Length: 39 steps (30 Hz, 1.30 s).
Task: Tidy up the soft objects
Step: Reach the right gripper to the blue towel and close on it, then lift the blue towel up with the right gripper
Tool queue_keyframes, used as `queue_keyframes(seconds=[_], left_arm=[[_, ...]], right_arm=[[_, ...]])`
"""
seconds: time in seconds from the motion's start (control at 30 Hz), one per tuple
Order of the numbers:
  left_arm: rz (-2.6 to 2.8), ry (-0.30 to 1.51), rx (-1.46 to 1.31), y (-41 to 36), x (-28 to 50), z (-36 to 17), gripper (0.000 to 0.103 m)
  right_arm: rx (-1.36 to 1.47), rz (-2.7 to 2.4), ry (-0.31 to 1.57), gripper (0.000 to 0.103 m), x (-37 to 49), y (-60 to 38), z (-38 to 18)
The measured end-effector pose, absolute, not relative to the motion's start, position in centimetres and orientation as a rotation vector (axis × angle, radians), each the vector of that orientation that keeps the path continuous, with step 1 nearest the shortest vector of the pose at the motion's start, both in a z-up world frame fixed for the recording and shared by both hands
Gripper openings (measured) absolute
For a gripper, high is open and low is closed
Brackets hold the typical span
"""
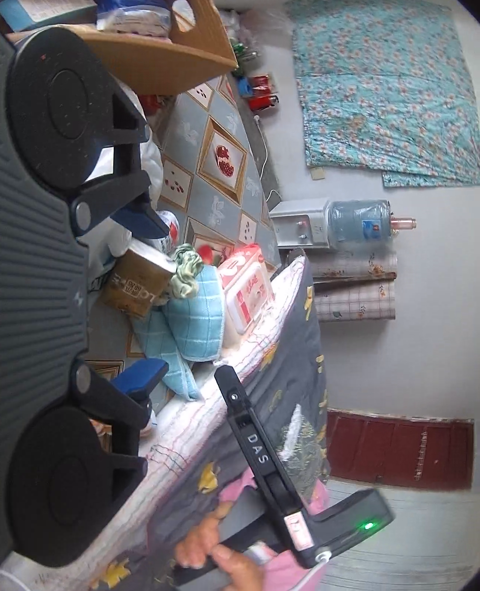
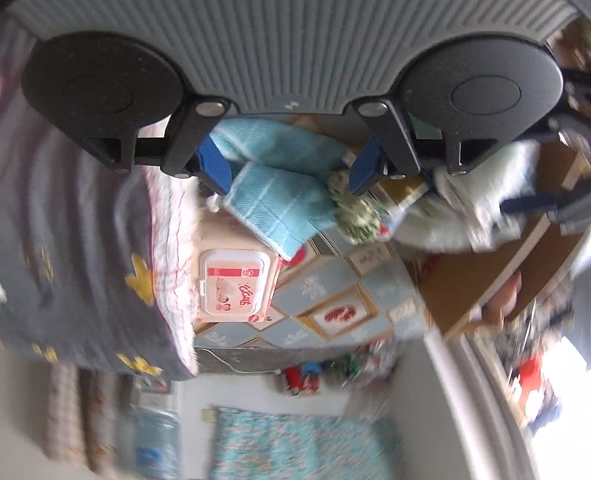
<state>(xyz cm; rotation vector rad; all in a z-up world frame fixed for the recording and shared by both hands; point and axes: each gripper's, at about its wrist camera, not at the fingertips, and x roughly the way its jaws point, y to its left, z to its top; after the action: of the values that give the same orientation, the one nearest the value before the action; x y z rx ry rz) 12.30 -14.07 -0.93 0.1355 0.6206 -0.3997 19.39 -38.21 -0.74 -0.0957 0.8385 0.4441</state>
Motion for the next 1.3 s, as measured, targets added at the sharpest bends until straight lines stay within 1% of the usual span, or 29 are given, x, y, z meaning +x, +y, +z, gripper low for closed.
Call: queue_keyframes(seconds=[0.07, 0.1, 0.2, 0.23, 0.37, 0.43, 0.53, 0.6, 0.7, 0.77, 0.83, 0.87, 0.9, 0.93, 1.07, 1.1, 1.2, 1.3], left_arm=[[-0.399, 0.637, 0.133, -14.7, 12.9, -1.6, 0.066], [-0.4, 0.649, 0.12, -14.8, 13.2, -2.0, 0.066], [-0.381, 0.675, 0.081, -14.5, 14.2, -2.6, 0.062], [-0.374, 0.68, 0.072, -14.3, 14.5, -2.6, 0.061], [-0.358, 0.695, 0.054, -13.9, 15.2, -2.6, 0.06], [-0.358, 0.698, 0.046, -13.9, 15.4, -2.6, 0.06], [-0.36, 0.701, 0.033, -13.7, 15.6, -2.6, 0.06], [-0.363, 0.701, 0.027, -13.6, 15.7, -2.5, 0.06], [-0.366, 0.698, 0.019, -13.6, 15.7, -2.5, 0.06], [-0.365, 0.697, 0.004, -13.4, 15.7, -2.4, 0.06], [-0.366, 0.697, -0.013, -13.2, 15.8, -2.4, 0.06], [-0.366, 0.698, -0.018, -13.1, 15.8, -2.4, 0.06], [-0.368, 0.697, -0.02, -13.1, 15.7, -2.4, 0.06], [-0.369, 0.697, -0.018, -13.1, 15.7, -2.4, 0.06], [-0.387, 0.701, -0.003, -13.5, 15.3, -2.4, 0.061], [-0.394, 0.701, 0.004, -13.7, 15.3, -2.5, 0.061], [-0.413, 0.702, 0.04, -14.5, 15.3, -2.9, 0.061], [-0.426, 0.715, 0.061, -15.3, 15.5, -3.3, 0.062]], right_arm=[[-0.256, 0.496, 0.824, 0.071, 19.8, -37.2, -1.3], [-0.326, 0.533, 0.817, 0.072, 19.9, -36.6, -1.6], [-0.504, 0.629, 0.805, 0.08, 20.4, -34.5, -2.9], [-0.548, 0.651, 0.803, 0.08, 20.7, -33.9, -3.5], [-0.69, 0.704, 0.811, 0.083, 22.0, -31.6, -5.8], [-0.726, 0.72, 0.823, 0.085, 22.9, -31.0, -7.1], [-0.747, 0.704, 0.869, 0.087, 24.4, -30.8, -8.9], [-0.712, 0.691, 0.893, 0.091, 25.2, -31.2, -9.7], [-0.634, 0.683, 0.931, 0.091, 25.9, -32.0, -9.9], [-0.567, 0.666, 0.972, 0.084, 26.2, -32.7, -10.0], [-0.46, 0.654, 1.014, 0.064, 26.5, -33.7, -10.1], [-0.432, 0.63, 1.015, 0.058, 26.5, -34.1, -10.2], [-0.407, 0.606, 1.018, 0.046, 26.6, -34.4, -10.1], [-0.367, 0.581, 1.029, 0.039, 26.6, -34.8, -10.0], [-0.187, 0.518, 1.07, 0.024, 26.9, -36.5, -9.7], [-0.12, 0.514, 1.079, 0.018, 26.9, -37.1, -9.6], [0.08, 0.505, 1.1, 0.015, 27.1, -38.9, -8.7], [0.292, 0.504, 1.102, 0.014, 26.9, -40.8, -8.1]])
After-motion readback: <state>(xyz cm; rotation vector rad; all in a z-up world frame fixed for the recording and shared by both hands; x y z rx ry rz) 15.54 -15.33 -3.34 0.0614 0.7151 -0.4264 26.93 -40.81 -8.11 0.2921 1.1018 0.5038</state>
